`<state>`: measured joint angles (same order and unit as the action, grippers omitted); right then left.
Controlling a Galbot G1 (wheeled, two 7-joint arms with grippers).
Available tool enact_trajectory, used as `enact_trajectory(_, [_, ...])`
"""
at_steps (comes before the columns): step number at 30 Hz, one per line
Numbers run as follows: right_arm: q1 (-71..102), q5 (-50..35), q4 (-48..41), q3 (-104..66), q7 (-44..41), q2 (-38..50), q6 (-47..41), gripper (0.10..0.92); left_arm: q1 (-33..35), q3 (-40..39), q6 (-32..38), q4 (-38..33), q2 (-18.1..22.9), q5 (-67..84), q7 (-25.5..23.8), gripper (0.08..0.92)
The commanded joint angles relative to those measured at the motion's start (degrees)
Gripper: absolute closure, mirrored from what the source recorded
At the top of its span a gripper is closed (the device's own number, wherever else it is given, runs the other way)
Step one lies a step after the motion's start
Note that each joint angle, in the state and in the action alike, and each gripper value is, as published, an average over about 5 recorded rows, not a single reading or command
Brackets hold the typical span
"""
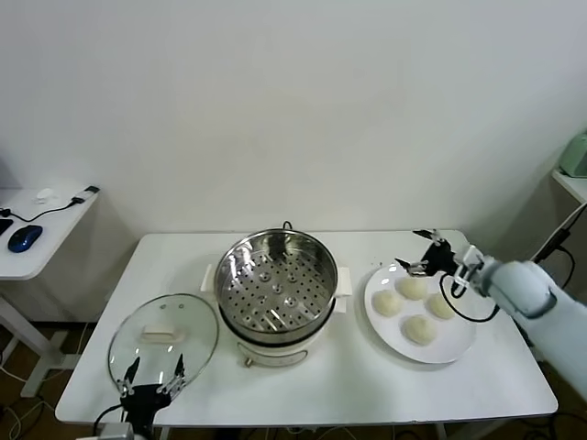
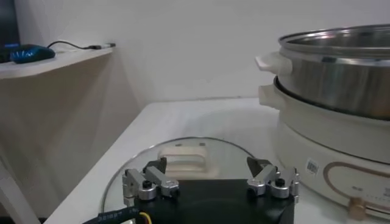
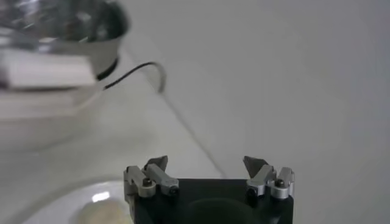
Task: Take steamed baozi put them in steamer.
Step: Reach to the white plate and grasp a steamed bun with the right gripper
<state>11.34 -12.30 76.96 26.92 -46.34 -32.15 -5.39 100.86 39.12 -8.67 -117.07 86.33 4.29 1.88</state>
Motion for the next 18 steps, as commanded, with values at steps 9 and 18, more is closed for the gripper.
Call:
enact_trajectory(9, [-39.8,1.9,-20.9,51.0,-24.7,-9.3,4.9,0.203,0.0,-0.1,1.2,1.2,0.0,0.1,0.0,0.177])
enact_trajectory(18, [-31.5,1.8,-26.5,46.3,-19.7,-16.0,0.2,0.203,-0.3,-0.3,1.5,1.6,-0.1,0.3,-0.1,0.177])
